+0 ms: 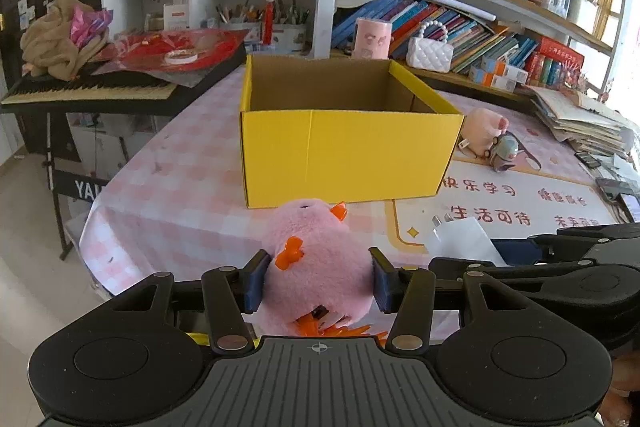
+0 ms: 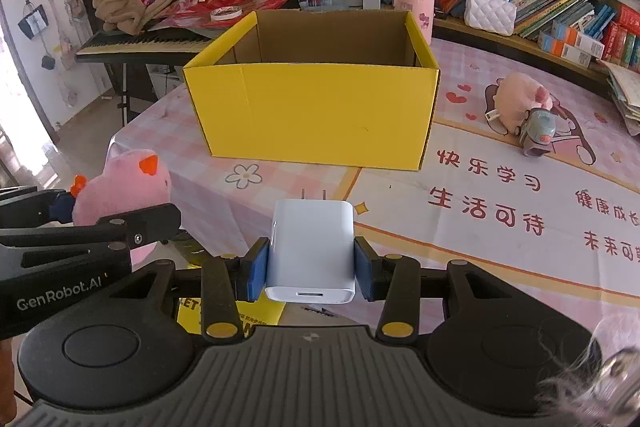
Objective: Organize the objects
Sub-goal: 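Carry the plush chick and white charger with both tools over the yellow box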
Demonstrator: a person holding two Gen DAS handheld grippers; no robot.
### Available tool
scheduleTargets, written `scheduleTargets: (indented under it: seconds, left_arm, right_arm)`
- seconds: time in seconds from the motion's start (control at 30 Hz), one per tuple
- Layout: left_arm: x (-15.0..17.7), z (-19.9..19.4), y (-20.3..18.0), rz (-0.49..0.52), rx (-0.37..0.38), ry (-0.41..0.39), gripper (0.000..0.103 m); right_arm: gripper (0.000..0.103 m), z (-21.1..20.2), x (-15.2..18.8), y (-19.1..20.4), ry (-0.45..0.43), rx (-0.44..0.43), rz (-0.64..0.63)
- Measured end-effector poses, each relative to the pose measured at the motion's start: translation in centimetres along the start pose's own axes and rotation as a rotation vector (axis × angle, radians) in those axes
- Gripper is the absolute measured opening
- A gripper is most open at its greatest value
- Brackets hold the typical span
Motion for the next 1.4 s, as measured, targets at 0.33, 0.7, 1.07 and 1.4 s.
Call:
scheduleTargets:
  seconds: [0.33,0.7,1.07,1.4]
  left_arm:
    - [-0.6,-0.5,0.3,-0.009,0.023,-0.032,0.049]
    - [-2.5,0.0,-0.1,-0.002,0.016,-0.073,0.049]
    - [-10.7,2.5,0.7,0.039,-0.042,-0.197,0.049]
    - [-14.9,10.6,0.8,0.022,-0.067,-0.116,0.049]
  right_arm:
    - [0.042,-0.5,-0.5,0.5,-0.016,0.027,-0.016]
    - [0.042,0.1,-1.7,-0.3,-0.017,0.040,-0.028]
    - [0.041,1.9,-10.8,-1.9,-0.163,0.011,-0.027]
    - [0.042,7.9,-20.5,-3.8,-0.204,-0.026,-0.063]
Point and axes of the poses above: each gripper's, at about its wrist camera, not at the fingertips, and z roughly the way its jaws point, y to its left, x to its underside, the point moved 9 cm from there along z, roughly the way its jaws point, and after that the axes turned 7 degrees about z, right-handed, at the moved point
